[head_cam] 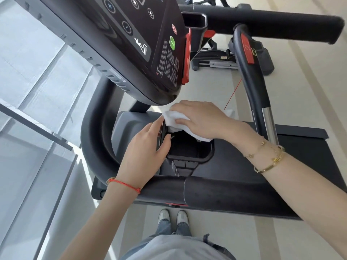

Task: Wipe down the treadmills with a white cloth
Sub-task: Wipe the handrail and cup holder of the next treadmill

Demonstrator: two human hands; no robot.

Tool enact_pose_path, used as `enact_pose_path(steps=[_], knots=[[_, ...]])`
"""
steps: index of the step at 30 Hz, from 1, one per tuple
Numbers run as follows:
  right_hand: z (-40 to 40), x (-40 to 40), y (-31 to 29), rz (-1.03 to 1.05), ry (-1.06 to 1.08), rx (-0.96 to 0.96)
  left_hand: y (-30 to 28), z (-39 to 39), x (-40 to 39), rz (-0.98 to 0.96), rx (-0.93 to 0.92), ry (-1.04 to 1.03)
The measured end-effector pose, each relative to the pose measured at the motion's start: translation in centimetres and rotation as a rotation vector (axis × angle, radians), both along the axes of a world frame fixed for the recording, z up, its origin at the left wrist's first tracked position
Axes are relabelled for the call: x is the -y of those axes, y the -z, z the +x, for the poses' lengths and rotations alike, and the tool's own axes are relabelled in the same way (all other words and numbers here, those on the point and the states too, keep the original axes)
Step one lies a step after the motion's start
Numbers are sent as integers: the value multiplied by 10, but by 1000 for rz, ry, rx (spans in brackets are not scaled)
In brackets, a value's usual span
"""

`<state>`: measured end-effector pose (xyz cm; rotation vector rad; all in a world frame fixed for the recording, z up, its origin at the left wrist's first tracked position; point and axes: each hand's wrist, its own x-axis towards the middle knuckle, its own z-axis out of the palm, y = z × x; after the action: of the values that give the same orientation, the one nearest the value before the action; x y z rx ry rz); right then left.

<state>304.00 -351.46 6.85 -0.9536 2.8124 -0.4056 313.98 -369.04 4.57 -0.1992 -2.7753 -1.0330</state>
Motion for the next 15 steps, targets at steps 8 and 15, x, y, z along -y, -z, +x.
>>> enact_pose_path(steps=[8,15], knots=[[34,-33,12,-193,222,35,3,0,2,-6,5,-6],[8,-6,1,-72,47,10,1,-1,0,-3,16,10]])
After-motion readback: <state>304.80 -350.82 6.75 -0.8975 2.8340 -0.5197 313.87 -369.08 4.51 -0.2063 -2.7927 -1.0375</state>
